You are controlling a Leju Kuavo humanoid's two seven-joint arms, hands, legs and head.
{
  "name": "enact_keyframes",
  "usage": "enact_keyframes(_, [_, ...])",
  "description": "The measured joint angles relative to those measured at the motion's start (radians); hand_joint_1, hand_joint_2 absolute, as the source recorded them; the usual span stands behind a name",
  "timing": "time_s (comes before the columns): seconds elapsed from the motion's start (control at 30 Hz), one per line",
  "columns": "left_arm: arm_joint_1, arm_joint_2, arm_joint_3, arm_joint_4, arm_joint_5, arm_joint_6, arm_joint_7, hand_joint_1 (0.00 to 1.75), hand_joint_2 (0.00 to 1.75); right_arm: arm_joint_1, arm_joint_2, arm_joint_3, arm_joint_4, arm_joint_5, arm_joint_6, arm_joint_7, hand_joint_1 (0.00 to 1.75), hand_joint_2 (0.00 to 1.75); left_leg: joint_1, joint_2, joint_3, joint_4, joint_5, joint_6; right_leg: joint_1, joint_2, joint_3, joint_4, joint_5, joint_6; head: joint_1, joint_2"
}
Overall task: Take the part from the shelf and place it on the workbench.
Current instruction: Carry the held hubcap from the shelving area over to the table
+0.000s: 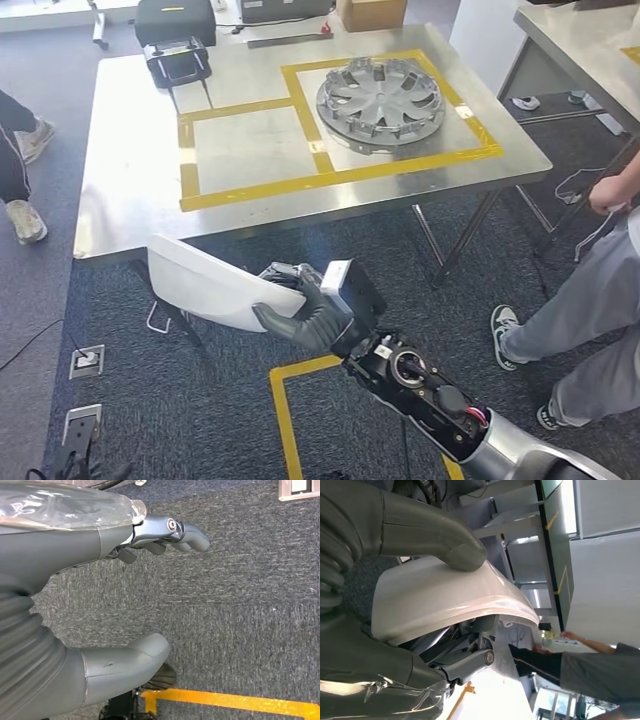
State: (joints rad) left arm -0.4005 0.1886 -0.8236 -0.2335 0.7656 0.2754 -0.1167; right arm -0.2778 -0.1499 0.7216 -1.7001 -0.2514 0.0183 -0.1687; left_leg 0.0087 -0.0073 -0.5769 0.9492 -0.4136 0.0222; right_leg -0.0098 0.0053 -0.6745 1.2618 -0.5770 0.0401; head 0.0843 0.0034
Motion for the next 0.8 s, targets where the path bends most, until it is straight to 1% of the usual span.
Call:
enact_keyframes(0.03, [0.001, 0.000, 0.000, 0.000, 0.000, 0.000, 0.000, 0.00, 1.75, 0.000, 0.000, 0.000, 0.002, 0.000, 0.000, 0.000, 1.75, 1.75, 0.000, -0.001, 0.010, 0.000, -0.007, -0.001, 0.000, 0.000, 0.004, -0.029, 0.035, -0.002, 0.001, 0.000])
enact_keyframes(0.07, [0.002, -0.001, 0.000, 0.000, 0.000, 0.000, 0.000, 0.00, 1.75, 0.000, 0.000, 0.000, 0.003, 0.000, 0.000, 0.000, 1.75, 1.75, 0.000, -0.002, 0.021, 0.000, -0.014, -0.003, 0.000, 0.000, 0.024, -0.092, 0.085, -0.006, 0.003, 0.000])
enact_keyframes(0.1, [0.002, -0.001, 0.000, 0.000, 0.000, 0.000, 0.000, 0.00, 1.75, 0.000, 0.000, 0.000, 0.004, 0.000, 0.000, 0.000, 1.75, 1.75, -0.001, -0.002, 0.032, 0.000, -0.022, -0.006, 0.002, 0.000, 0.052, -0.163, 0.128, -0.011, 0.004, 0.000])
enact_keyframes(0.13, [0.001, -0.002, 0.000, 0.000, 0.000, 0.000, 0.000, 0.00, 1.75, -0.001, 0.001, 0.000, 0.006, 0.000, 0.000, 0.000, 1.75, 1.75, -0.002, -0.003, 0.039, 0.000, -0.028, -0.009, 0.004, 0.000, 0.079, -0.226, 0.159, -0.017, 0.004, 0.000])
enact_keyframes(0.17, [0.000, -0.002, 0.000, 0.000, -0.001, -0.001, 0.000, 0.00, 1.75, -0.001, 0.001, 0.000, 0.006, 0.000, 0.000, 0.000, 1.75, 1.75, -0.003, -0.003, 0.041, 0.001, -0.032, -0.013, 0.007, -0.001, 0.098, -0.268, 0.170, -0.022, 0.003, 0.000])
enact_keyframes(0.23, [-0.001, -0.002, 0.000, 0.000, -0.001, -0.001, 0.000, 0.00, 1.75, -0.002, 0.002, 0.000, 0.008, 0.000, -0.001, 0.000, 1.75, 1.75, -0.005, -0.001, 0.038, 0.001, -0.036, -0.021, 0.010, -0.001, 0.113, -0.298, 0.159, -0.031, 0.000, 0.000])
enact_keyframes(0.27, [-0.001, -0.001, 0.000, 0.000, -0.001, -0.001, 0.000, 0.00, 1.75, -0.001, 0.003, 0.000, 0.009, 0.000, -0.001, 0.000, 1.75, 1.75, -0.005, 0.000, 0.037, 0.000, -0.039, -0.025, 0.007, 0.000, 0.119, -0.307, 0.154, -0.035, 0.002, 0.000])
enact_keyframes(0.3, [-0.002, -0.001, 0.000, 0.000, -0.001, -0.001, 0.000, 0.00, 1.75, -0.001, 0.003, 0.000, 0.009, 0.000, -0.001, 0.000, 1.75, 1.75, -0.005, 0.001, 0.035, 0.009, -0.045, -0.030, 0.004, 0.001, 0.126, -0.315, 0.152, -0.038, 0.001, 0.000])
enact_keyframes(0.33, [-0.004, -0.001, 0.000, 0.000, -0.001, -0.001, 0.000, 0.00, 1.75, -0.002, 0.005, -0.001, 0.009, 0.000, -0.001, -0.001, 1.75, 1.75, -0.004, 0.002, 0.024, 0.036, -0.058, -0.035, 0.002, 0.001, 0.135, -0.322, 0.151, -0.042, -0.001, 0.000])
enact_keyframes(0.37, [-0.005, 0.000, 0.000, 0.000, -0.001, -0.001, 0.000, 0.00, 1.75, -0.002, 0.006, -0.001, 0.009, 0.000, -0.001, -0.001, 1.75, 1.75, -0.003, 0.002, -0.002, 0.087, -0.078, -0.039, 0.000, 0.000, 0.146, -0.327, 0.148, -0.047, -0.003, 0.000])
enact_keyframes(0.4, [-0.005, -0.001, 0.000, 0.000, -0.002, -0.001, 0.000, 0.00, 1.75, -0.002, 0.006, 0.000, 0.010, 0.000, -0.001, -0.001, 1.75, 1.75, -0.002, 0.002, -0.042, 0.156, -0.099, -0.042, 0.001, 0.000, 0.152, -0.329, 0.144, -0.050, -0.006, 0.000])
enact_keyframes(0.43, [-0.004, -0.001, 0.000, 0.000, -0.001, -0.001, 0.000, 0.00, 1.75, -0.002, 0.007, 0.000, 0.010, 0.000, -0.001, -0.001, 1.75, 1.75, -0.001, 0.002, -0.089, 0.228, -0.117, -0.045, 0.001, -0.001, 0.157, -0.329, 0.139, -0.053, -0.008, 0.000])
enact_keyframes(0.47, [-0.001, -0.001, 0.000, 0.000, -0.001, -0.001, 0.000, 0.00, 1.75, -0.001, 0.007, 0.000, 0.012, 0.000, -0.001, 0.000, 1.75, 1.75, 0.000, 0.003, -0.130, 0.282, -0.122, -0.047, 0.001, 0.000, 0.163, -0.329, 0.134, -0.054, -0.008, 0.000])
enact_keyframes(0.5, [0.002, -0.001, 0.000, 0.001, -0.001, -0.001, 0.000, 0.00, 1.75, 0.000, 0.007, 0.001, 0.014, 0.000, -0.001, 0.000, 1.75, 1.75, 0.001, 0.003, -0.156, 0.301, -0.109, -0.048, 0.001, 0.001, 0.169, -0.329, 0.128, -0.054, -0.009, 0.000])
enact_keyframes(0.53, [0.004, -0.001, 0.000, 0.001, -0.001, -0.001, 0.000, 0.00, 1.75, 0.001, 0.007, 0.001, 0.016, 0.000, -0.001, 0.000, 1.75, 1.75, 0.003, 0.003, -0.161, 0.279, -0.076, -0.049, 0.001, 0.003, 0.178, -0.328, 0.120, -0.052, -0.009, 0.000])
enact_keyframes(0.57, [0.004, 0.000, 0.000, 0.001, -0.001, -0.001, 0.000, 0.00, 1.75, 0.001, 0.007, 0.001, 0.017, 0.000, -0.001, 0.000, 1.75, 1.75, 0.004, 0.003, -0.145, 0.219, -0.028, -0.048, 0.001, 0.004, 0.188, -0.328, 0.112, -0.049, -0.009, 0.000])
enact_keyframes(0.6, [0.004, 0.000, 0.000, 0.001, -0.001, -0.001, 0.000, 0.00, 1.75, 0.001, 0.007, 0.001, 0.018, 0.000, -0.001, 0.000, 1.75, 1.75, 0.006, 0.004, -0.118, 0.144, 0.016, -0.047, 0.001, 0.004, 0.199, -0.328, 0.102, -0.046, -0.010, 0.000])
enact_keyframes(0.63, [0.003, 0.000, 0.000, 0.001, -0.001, -0.001, 0.000, 0.00, 1.75, 0.001, 0.007, 0.000, 0.018, 0.000, -0.001, 0.000, 1.75, 1.75, 0.005, 0.004, -0.089, 0.077, 0.045, -0.046, 0.003, 0.004, 0.204, -0.327, 0.093, -0.041, -0.011, 0.000])
enact_keyframes(0.67, [0.001, 0.000, 0.000, 0.001, -0.001, -0.001, 0.000, 0.00, 1.75, 0.000, 0.008, 0.000, 0.018, 0.000, -0.001, 0.000, 1.75, 1.75, 0.004, 0.003, -0.069, 0.034, 0.056, -0.042, 0.005, 0.005, 0.207, -0.327, 0.084, -0.036, -0.013, 0.000])
enact_keyframes(0.7, [0.000, 0.000, 0.000, 0.001, -0.001, -0.001, 0.000, 0.00, 1.75, -0.001, 0.008, 0.000, 0.018, 0.000, -0.001, 0.000, 1.75, 1.75, 0.002, 0.003, -0.058, 0.016, 0.051, -0.037, 0.007, 0.005, 0.208, -0.328, 0.078, -0.031, -0.013, 0.000])
enact_keyframes(0.73, [0.000, 0.000, 0.000, 0.001, -0.001, -0.001, 0.000, 0.00, 1.75, -0.001, 0.008, 0.000, 0.018, 0.000, -0.001, -0.001, 1.75, 1.75, -0.001, 0.002, -0.054, 0.014, 0.041, -0.031, 0.008, 0.005, 0.209, -0.330, 0.072, -0.026, -0.013, 0.000])
enact_keyframes(0.8, [0.000, 0.000, 0.000, 0.001, -0.001, -0.001, -0.001, 0.00, 1.75, -0.001, 0.008, 0.000, 0.017, 0.000, 0.000, -0.001, 1.75, 1.75, 0.000, 0.000, -0.048, 0.014, 0.032, -0.017, 0.005, 0.004, 0.215, -0.327, 0.060, -0.015, -0.010, 0.000])
